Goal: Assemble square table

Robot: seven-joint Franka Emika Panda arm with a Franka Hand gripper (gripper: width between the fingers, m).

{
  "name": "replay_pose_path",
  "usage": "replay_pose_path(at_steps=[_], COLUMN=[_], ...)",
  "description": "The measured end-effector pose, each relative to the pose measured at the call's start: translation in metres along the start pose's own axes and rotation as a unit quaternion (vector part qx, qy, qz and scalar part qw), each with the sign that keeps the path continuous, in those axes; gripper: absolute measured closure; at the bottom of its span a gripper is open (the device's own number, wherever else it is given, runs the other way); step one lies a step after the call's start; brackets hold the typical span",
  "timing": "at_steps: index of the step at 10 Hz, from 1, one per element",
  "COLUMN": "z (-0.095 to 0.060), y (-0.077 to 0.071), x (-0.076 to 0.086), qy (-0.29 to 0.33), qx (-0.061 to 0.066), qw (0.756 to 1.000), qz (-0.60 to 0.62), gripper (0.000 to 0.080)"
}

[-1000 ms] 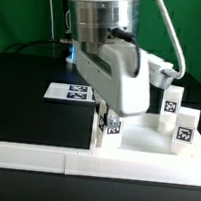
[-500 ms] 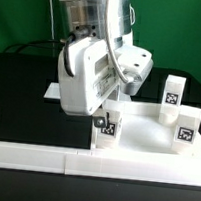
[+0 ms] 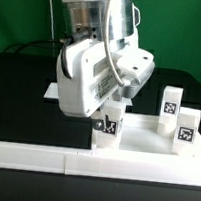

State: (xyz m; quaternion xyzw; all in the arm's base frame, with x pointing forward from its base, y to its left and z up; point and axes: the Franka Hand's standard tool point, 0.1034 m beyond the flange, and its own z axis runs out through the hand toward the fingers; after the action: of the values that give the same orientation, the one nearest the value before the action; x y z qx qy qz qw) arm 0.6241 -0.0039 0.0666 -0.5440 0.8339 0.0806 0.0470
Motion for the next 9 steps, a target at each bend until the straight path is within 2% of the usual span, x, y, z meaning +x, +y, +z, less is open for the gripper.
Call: replay_pose_path(at_steps=[1, 2, 4, 6, 9], z=[-0.001, -0.012, -0.039, -0.07, -0.068], y=[0.0, 0.002, 0.015, 0.014, 0.014], x=[-0.002, -0.011, -0.022, -0.031, -0.031], qy=[-0.001, -0.006, -0.02, -0.036, -0.035], qx=[0.001, 0.006, 0.013, 0.023, 0.022], qw=[1.0, 1.0, 1.0, 0.999, 0.999], qz=[-0.001, -0.007, -0.014, -0.019, -0.019], gripper=[0.0272, 0.0175, 0.0157, 0.0151, 0.015])
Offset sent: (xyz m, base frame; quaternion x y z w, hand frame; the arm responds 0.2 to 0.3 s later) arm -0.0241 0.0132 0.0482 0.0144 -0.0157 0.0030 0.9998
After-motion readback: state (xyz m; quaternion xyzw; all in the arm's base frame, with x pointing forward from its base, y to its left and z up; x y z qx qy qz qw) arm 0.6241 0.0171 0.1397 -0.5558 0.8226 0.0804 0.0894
